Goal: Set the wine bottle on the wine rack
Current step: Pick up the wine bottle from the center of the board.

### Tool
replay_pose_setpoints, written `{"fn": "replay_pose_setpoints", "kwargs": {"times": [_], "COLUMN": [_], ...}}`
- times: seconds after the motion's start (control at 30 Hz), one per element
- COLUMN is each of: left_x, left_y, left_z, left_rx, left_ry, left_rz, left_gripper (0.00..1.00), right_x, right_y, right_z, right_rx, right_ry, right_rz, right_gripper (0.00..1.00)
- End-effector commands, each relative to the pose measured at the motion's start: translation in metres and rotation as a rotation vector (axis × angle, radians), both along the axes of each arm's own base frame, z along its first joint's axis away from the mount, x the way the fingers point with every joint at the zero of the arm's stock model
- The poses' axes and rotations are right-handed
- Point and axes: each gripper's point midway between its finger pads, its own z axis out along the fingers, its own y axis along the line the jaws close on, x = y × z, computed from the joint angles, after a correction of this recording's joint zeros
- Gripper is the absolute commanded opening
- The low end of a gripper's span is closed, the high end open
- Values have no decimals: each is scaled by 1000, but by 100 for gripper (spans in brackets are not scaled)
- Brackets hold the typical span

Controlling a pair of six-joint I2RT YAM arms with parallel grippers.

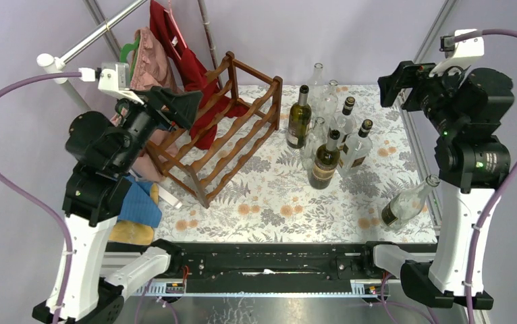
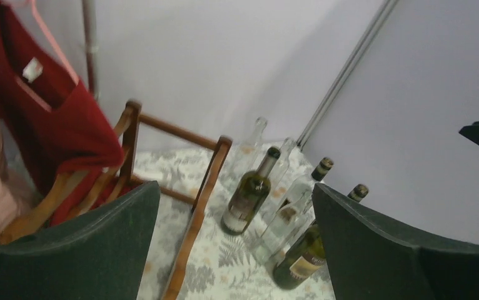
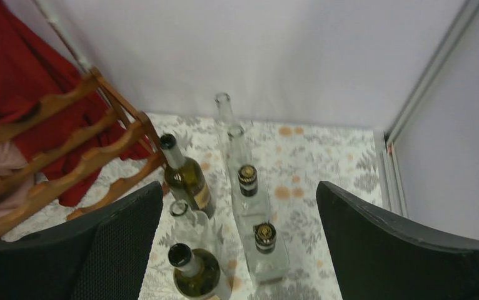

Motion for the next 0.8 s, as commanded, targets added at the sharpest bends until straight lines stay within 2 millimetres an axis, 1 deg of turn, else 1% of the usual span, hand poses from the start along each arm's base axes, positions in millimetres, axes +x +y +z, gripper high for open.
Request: {"fn": "replay_pose_setpoints", "kwargs": {"times": [0.0,0.13,0.17,0.23,0.33,0.5,0.57,0.63,0.77], "left_x": [5,12,13,13,11,5,3,0,-16], "left_y": [-2,-3,-3,-4,-9,-25,-37,-57,-117], "left_z": [-20,-40,-44,-51,-59,-66,-71,-77,-98], "left_rx": [-73,-130,-145,-172,-204,-242,-232,-194,-35], "left_ry": [83,148,160,183,208,252,257,261,298], "left_rz": [-52,-80,-89,-107,-149,-259,-289,-318,-357], "left_gripper": [99,99,99,99,99,99,99,99,99], "right_x": [9,17,18,17,9,-3,-4,-5,-5], "right_y": [-19,-21,-19,-9,7,25,28,30,31], "right_z": [-16,-37,-38,-45,-62,-98,-107,-115,-127], "right_rx": [51,49,40,-14,-86,-194,-190,-196,-203], "right_ry": [41,82,68,42,20,124,175,218,260], "right_rz": [-107,-102,-84,-5,116,290,323,352,375], "right_gripper": [100,100,100,100,100,100,100,100,100]}}
